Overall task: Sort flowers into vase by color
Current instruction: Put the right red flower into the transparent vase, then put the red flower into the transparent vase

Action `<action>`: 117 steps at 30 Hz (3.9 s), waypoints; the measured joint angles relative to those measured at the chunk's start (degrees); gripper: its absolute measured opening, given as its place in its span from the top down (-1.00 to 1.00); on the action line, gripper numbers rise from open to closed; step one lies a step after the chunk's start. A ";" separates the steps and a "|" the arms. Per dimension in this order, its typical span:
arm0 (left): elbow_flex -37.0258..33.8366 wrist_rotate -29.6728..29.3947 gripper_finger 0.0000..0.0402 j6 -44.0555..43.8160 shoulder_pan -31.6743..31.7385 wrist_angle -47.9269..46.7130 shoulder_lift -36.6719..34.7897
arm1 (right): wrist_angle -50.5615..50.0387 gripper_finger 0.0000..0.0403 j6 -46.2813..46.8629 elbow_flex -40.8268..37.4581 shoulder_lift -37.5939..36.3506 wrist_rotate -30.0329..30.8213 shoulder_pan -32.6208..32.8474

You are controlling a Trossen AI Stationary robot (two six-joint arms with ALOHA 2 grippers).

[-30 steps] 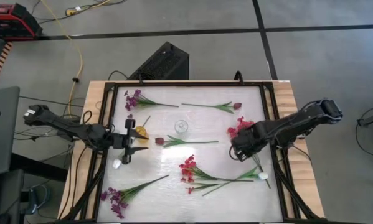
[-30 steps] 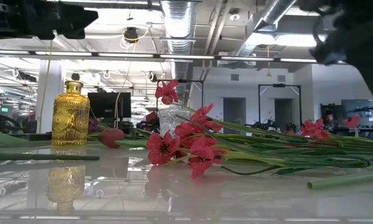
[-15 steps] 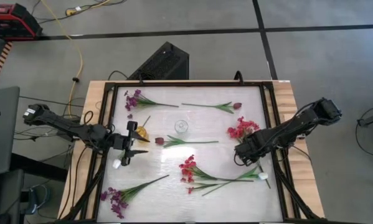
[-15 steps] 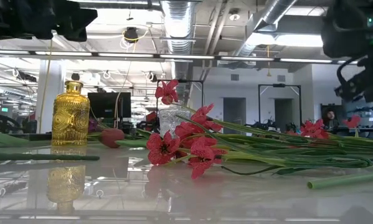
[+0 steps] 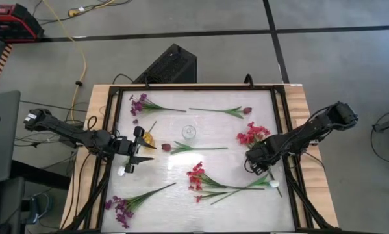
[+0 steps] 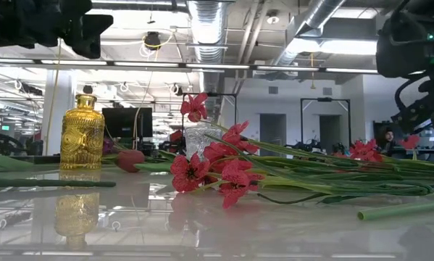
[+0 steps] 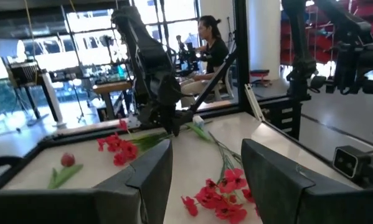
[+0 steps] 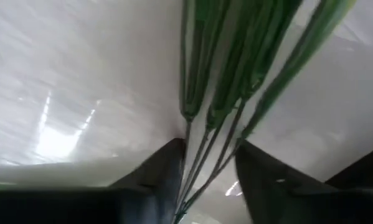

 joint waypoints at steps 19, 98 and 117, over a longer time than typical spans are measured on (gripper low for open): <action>0.00 -0.70 0.09 0.89 0.00 -0.40 -0.02 | -4.39 0.85 -16.91 21.88 0.22 32.35 -9.85; 6.16 -18.56 0.09 -8.03 -2.27 -32.78 -16.28 | 73.45 0.02 -55.41 14.77 9.07 31.20 -19.72; 6.16 -18.67 0.09 -7.90 -2.27 -31.30 -16.31 | 16.86 -0.17 -45.56 24.28 -6.16 14.67 -13.87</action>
